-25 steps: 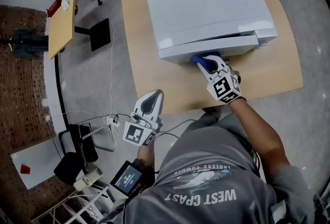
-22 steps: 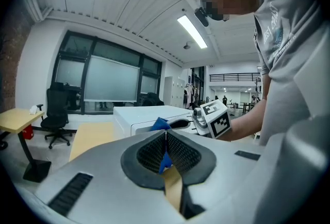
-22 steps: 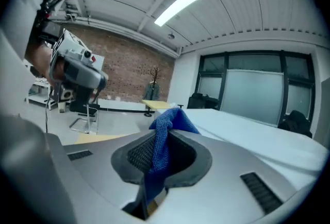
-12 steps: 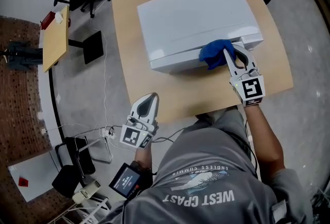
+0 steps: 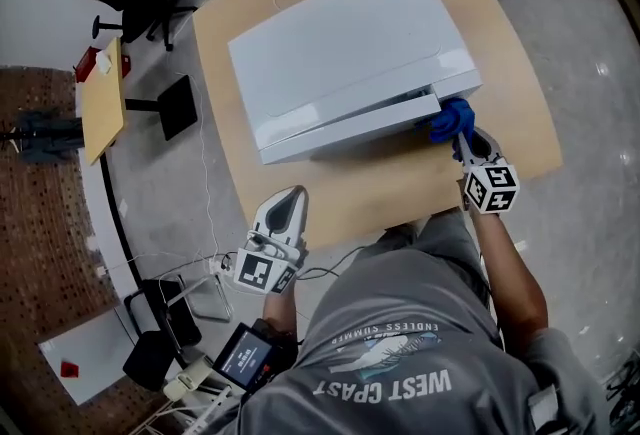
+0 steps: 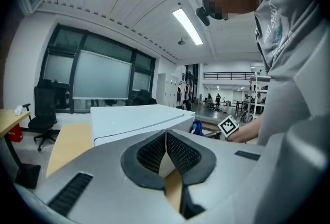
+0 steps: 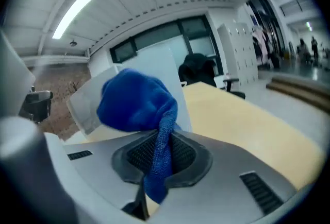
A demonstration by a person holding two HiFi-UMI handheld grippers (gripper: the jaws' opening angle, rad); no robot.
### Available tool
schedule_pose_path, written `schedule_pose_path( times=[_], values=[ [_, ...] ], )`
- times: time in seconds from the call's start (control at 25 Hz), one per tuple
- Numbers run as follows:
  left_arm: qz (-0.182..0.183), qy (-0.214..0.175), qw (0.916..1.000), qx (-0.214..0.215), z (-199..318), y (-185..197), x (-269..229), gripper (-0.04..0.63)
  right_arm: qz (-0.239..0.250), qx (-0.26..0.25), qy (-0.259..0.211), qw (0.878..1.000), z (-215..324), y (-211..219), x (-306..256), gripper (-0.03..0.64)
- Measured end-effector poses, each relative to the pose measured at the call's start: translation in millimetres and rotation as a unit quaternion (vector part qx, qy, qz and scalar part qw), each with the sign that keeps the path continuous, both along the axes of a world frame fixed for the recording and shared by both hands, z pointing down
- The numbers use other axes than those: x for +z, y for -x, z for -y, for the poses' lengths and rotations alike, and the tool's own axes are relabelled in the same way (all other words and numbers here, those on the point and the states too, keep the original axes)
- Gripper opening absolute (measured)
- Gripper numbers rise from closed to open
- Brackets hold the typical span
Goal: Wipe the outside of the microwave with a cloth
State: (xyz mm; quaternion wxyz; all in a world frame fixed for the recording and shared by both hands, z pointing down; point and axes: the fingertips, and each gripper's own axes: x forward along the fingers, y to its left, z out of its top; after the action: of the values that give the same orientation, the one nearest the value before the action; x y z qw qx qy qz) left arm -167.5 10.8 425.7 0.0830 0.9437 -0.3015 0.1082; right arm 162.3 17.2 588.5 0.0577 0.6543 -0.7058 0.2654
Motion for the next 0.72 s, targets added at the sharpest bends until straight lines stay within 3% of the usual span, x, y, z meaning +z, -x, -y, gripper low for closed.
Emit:
schedule_pose_path(
  times=[0.08, 0.2, 0.32, 0.52, 0.72],
  values=[
    [0.008, 0.001, 1.0000, 0.002, 3.8, -12.7, -0.1, 0.023, 0.078, 0.012, 0.023, 0.997, 4.0, -0.1, 37.8, 0.054],
    [0.019, 0.003, 0.9998, 0.003, 9.7, -28.9, 0.6, 0.023, 0.181, 0.059, 0.047, 0.981, 22.7, -18.9, 74.3, 0.054],
    [0.021, 0.001, 0.9998, 0.005, 12.3, -45.0, -1.5, 0.023, 0.241, 0.113, 0.027, 0.963, 32.9, -50.9, 69.8, 0.054],
    [0.011, -0.004, 0.9999, 0.004, 16.8, -53.4, -6.1, 0.023, 0.213, 0.066, -0.095, 0.970, 40.8, -72.0, -29.8, 0.054],
    [-0.009, -0.020, 0.9997, 0.007, 16.1, -45.7, -13.2, 0.023, 0.120, -0.021, -0.221, 0.968, 52.0, -68.4, -148.6, 0.052]
  ],
)
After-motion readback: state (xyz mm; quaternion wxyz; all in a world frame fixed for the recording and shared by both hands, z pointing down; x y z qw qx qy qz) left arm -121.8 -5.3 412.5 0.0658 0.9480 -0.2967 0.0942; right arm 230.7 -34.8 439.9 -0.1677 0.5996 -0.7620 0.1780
